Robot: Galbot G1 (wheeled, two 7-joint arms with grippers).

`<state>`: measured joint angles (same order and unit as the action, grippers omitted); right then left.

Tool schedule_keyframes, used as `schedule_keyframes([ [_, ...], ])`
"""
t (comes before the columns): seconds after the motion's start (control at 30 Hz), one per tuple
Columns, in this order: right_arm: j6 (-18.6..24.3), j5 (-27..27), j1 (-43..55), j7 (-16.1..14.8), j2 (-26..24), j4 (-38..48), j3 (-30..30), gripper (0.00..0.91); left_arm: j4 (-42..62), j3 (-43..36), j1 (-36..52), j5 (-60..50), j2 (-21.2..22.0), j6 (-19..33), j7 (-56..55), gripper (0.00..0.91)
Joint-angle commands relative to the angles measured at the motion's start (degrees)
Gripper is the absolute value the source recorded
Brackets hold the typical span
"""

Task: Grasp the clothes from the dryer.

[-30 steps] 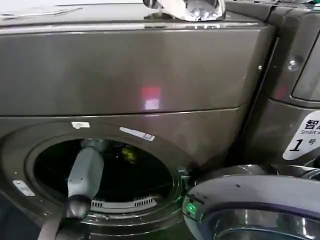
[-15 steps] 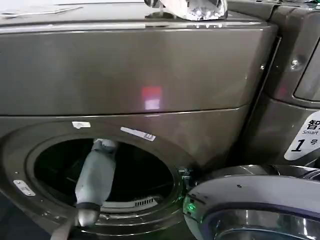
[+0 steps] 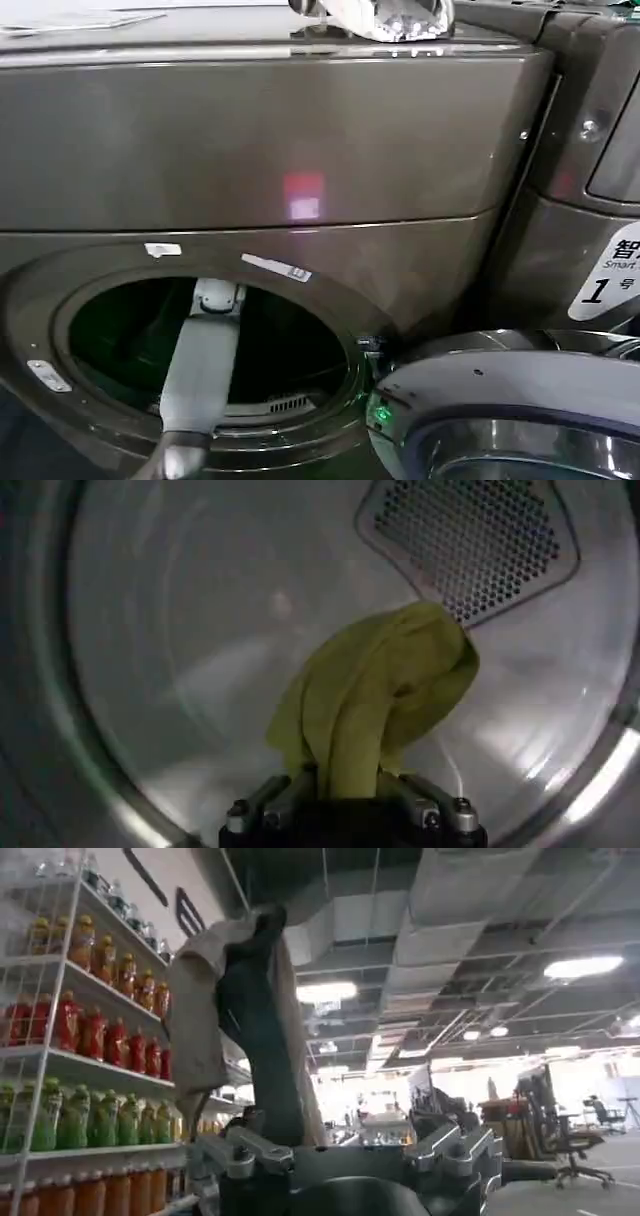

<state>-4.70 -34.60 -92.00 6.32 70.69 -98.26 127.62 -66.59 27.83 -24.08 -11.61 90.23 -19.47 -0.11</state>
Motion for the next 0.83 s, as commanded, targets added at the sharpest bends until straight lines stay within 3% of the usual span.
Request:
schedule_keyframes([
  [0.03, 0.7, -0.1, 0.1, 0.1, 0.1, -0.1, -0.2, 0.907, -1.7, 0.2, -0.8, 4.0, 0.2, -1.0, -2.9, 0.0],
  [0.1, 0.6, -0.2, 0.2, 0.1, 0.1, -0.2, -0.2, 0.907, -1.8, 0.2, -0.9, 4.0, 0.1, -0.9, -2.8, 0.0],
  [0.23, -3.5, -0.4, 0.6, 1.6, 0.0, -2.2, 0.6, 0.907, -2.0, 0.2, -1.2, 4.0, 0.2, -0.9, -2.4, 0.0],
  [0.83, -7.7, 0.9, -0.4, 2.4, -0.1, -2.6, 3.2, 0.907, -1.1, 0.5, -0.3, 4.2, -0.1, -0.4, -1.6, 0.0],
])
